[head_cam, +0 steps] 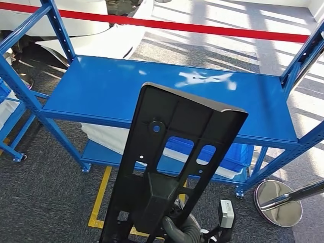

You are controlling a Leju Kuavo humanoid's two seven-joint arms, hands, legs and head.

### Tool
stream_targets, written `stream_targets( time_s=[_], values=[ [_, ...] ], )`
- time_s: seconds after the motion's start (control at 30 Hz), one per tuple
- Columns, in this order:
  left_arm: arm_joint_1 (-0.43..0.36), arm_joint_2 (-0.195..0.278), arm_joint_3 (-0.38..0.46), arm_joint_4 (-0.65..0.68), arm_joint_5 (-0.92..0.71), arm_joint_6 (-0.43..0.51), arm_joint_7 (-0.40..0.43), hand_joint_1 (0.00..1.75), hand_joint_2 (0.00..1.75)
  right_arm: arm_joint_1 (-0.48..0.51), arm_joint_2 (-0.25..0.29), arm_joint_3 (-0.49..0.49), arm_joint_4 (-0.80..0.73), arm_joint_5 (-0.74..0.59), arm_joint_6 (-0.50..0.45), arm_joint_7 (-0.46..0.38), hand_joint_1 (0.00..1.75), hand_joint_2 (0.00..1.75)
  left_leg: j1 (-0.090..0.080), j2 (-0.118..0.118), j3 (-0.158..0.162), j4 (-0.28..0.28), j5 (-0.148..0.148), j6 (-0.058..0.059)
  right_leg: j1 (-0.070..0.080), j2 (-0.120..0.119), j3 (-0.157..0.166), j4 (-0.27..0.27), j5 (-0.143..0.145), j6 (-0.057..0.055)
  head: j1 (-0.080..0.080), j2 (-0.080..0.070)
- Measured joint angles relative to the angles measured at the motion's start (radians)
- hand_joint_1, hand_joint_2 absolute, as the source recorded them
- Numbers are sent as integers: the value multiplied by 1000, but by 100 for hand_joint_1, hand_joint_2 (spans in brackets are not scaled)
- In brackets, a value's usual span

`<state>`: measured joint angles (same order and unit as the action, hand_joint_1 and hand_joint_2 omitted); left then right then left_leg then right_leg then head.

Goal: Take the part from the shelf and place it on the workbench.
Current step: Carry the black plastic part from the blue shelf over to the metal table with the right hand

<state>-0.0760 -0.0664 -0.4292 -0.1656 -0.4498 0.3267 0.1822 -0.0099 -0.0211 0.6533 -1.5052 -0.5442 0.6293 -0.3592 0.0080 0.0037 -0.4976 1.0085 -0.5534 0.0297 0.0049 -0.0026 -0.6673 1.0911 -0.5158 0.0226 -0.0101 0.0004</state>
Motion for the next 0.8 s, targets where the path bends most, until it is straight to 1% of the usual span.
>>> stream_targets(
  time_s=[0.03, 0.07, 0.1, 0.13, 0.17, 0.2, 0.23, 0.27, 0.3, 0.33, 0.37, 0.4, 0.43, 0.47, 0.5, 0.53, 0.57, 0.6, 0.63, 0.67, 0.7, 0.73, 0.77, 0.8],
  values=[
    [-2, -1, 3, 0, 0, 1, -5, 0, 175, -6, 0, 0, 6, -13, 6, 12, 175, 175, -2, 2, -13, 1, 11, 6, -2, 0, -10, 50, -52, 4, 0, 0],
    [-4, -2, 6, 0, 0, 1, -10, 0, 175, -15, 0, 0, 16, -25, 11, 24, 175, 175, -4, 3, -27, 1, 23, 9, -4, 0, -20, 113, -99, 7, 1, 0],
    [-6, -4, 10, 0, 0, 0, -14, 0, 175, -24, 2, 1, 28, -35, 17, 36, 175, 175, -6, 4, -41, 2, 34, 11, -5, 0, -26, 172, -127, 8, 1, 0],
    [-8, -6, 15, 0, 0, -2, -15, 0, 175, -34, 5, 3, 41, -44, 22, 47, 175, 175, -9, 5, -56, 2, 46, 12, -5, 0, -22, 213, -129, 8, 1, 0],
    [-11, -7, 19, 0, 0, -5, -14, 0, 175, -44, 9, 6, 54, -49, 26, 55, 175, 175, -12, 5, -71, 3, 57, 12, -6, 0, -5, 221, -109, 6, 1, 0],
    [-13, -8, 22, 0, 0, -8, -10, 0, 175, -54, 14, 10, 66, -52, 30, 62, 175, 175, -15, 5, -84, 3, 68, 12, -5, 0, 27, 195, -77, 2, 1, 0],
    [-16, -10, 23, 0, 0, -11, -4, 0, 175, -65, 19, 14, 77, -54, 34, 69, 175, 175, -17, 4, -96, 3, 79, 11, -4, 1, 75, 137, -49, -5, 0, 0],
    [-19, -12, 24, 0, 0, -13, 3, 0, 175, -78, 24, 19, 86, -56, 37, 74, 175, 175, -21, 3, -104, 3, 88, 10, -1, 2, 135, 56, -36, -14, 0, 0],
    [-21, -15, 24, 0, 0, -15, 11, 0, 175, -91, 29, 24, 95, -59, 41, 78, 175, 175, -23, 2, -110, 4, 98, 7, 2, 3, 189, -27, -38, -22, 0, 0],
    [-23, -17, 25, 0, 0, -15, 18, 0, 175, -103, 32, 30, 105, -65, 46, 81, 175, 175, -24, 1, -115, 3, 107, 3, 6, 5, 229, -91, -46, -28, -1, 0],
    [-25, -18, 25, 0, 0, -15, 23, 0, 175, -113, 33, 35, 115, -73, 52, 82, 175, 175, -23, 1, -119, 2, 118, -2, 9, 5, 249, -129, -52, -32, -2, 0],
    [-26, -18, 26, 0, -1, -15, 28, 0, 175, -120, 35, 40, 126, -81, 57, 82, 175, 175, -22, 1, -124, -1, 129, -8, 10, 5, 250, -144, -50, -35, -2, 0],
    [-26, -18, 26, 0, -1, -13, 32, 0, 175, -126, 36, 45, 136, -87, 60, 81, 175, 175, -21, -1, -132, -2, 128, -13, 9, 2, 243, -149, -40, -39, -2, 0],
    [-27, -17, 27, 0, -1, -11, 34, 0, 175, -131, 37, 49, 143, -92, 61, 80, 175, 175, -21, -3, -140, 8, 108, -18, 7, -1, 231, -153, -27, -45, -2, 0],
    [-27, -16, 29, 0, 0, -8, 35, 0, 175, -136, 39, 54, 151, -95, 59, 79, 175, 175, -21, -5, -149, 34, 69, -22, 5, -4, 218, -157, -14, -52, -3, 0],
    [-28, -15, 32, 0, 0, -7, 32, 0, 175, -140, 40, 58, 158, -98, 57, 77, 175, 175, -20, -6, -159, 81, 12, -27, 4, -7, 202, -157, -2, -57, -4, 0],
    [-28, -14, 35, 0, 0, -7, 28, 0, 175, -142, 41, 62, 164, -100, 55, 76, 175, 175, -19, -6, -165, 142, -42, -31, 5, -9, 185, -153, 8, -60, -5, 0],
    [-28, -12, 37, 0, 0, -9, 23, 0, 175, -142, 41, 64, 169, -101, 54, 72, 175, 175, -18, -6, -169, 206, -77, -34, 6, -11, 168, -147, 17, -61, -5, 0],
    [-27, -10, 39, 0, 0, -9, 19, 0, 175, -142, 41, 67, 174, -99, 52, 65, 175, 175, -17, -6, -166, 257, -86, -38, 6, -13, 149, -139, 25, -60, -5, 0],
    [-26, -9, 39, 0, 0, -10, 18, 0, 175, -142, 41, 68, 177, -96, 50, 57, 175, 175, -15, -6, -154, 283, -69, -41, 6, -14, 128, -129, 33, -59, -5, 0],
    [-24, -7, 39, 0, 0, -10, 17, 0, 175, -142, 41, 70, 181, -92, 48, 49, 175, 175, -12, -6, -130, 277, -37, -44, 5, -14, 106, -116, 40, -56, -5, 0],
    [-22, -6, 39, 0, 0, -9, 15, 0, 175, -140, 41, 70, 183, -90, 43, 42, 175, 175, -7, -6, -93, 240, -8, -48, 3, -14, 84, -101, 45, -52, -5, 0],
    [-18, -5, 39, 0, 0, -8, 11, 0, 175, -138, 41, 71, 185, -88, 39, 35, 175, 175, -2, -7, -45, 175, 5, -53, 4, -12, 63, -85, 49, -49, -6, 0],
    [-14, -4, 39, 0, 0, -7, 5, 0, 175, -135, 42, 71, 187, -87, 33, 28, 175, 175, 2, -8, 1, 104, -1, -53, 5, -10, 45, -69, 53, -44, -7, 0]
  ],
)
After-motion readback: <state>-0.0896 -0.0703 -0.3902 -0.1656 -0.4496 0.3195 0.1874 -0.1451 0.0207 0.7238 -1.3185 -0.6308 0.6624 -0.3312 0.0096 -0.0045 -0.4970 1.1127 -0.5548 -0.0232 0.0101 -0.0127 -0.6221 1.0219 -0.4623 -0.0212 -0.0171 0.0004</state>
